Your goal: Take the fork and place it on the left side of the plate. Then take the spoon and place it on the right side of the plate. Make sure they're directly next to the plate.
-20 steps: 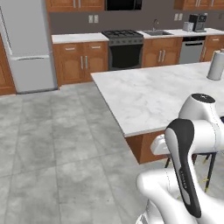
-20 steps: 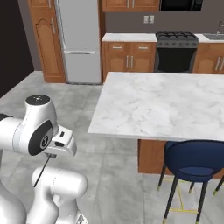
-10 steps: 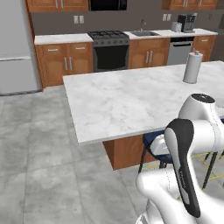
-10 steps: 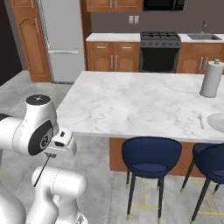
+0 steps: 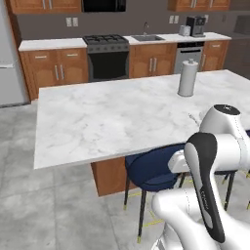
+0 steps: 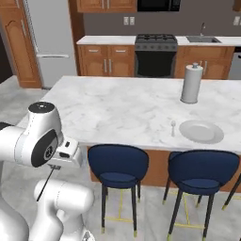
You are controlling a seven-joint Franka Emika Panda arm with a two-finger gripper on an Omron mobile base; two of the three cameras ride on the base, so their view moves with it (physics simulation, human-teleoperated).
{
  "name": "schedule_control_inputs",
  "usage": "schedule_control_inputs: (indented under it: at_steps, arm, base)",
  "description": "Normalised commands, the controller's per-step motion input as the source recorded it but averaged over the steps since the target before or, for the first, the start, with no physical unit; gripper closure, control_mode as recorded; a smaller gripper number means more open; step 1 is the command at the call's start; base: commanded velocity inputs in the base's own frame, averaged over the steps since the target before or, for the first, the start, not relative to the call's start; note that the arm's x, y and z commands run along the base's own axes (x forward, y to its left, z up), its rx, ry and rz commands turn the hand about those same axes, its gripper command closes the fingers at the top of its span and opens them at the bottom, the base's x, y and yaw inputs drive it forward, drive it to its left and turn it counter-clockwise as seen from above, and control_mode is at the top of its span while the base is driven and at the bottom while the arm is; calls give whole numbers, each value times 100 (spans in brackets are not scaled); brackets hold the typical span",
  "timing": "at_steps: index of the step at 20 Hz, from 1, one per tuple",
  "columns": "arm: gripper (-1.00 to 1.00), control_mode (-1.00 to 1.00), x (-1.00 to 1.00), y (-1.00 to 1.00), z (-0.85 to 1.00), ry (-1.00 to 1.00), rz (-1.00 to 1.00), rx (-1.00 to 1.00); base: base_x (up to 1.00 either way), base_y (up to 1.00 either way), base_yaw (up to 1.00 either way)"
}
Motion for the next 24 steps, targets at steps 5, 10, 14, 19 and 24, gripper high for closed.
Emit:
schedule_control_inputs:
  at_steps: [5,10,14,19,24]
  arm:
    - [100,100,0,0,0,0,0,0]
    - [100,100,0,0,0,0,0,0]
    - [100,100,0,0,0,0,0,0]
    - [100,100,0,0,0,0,0,0]
    - [100,100,0,0,0,0,0,0]
  base:
    - [19,-83,0]
    - [25,-86,0]
    - [35,-85,0]
    - [44,-79,0]
    - [46,-68,0]
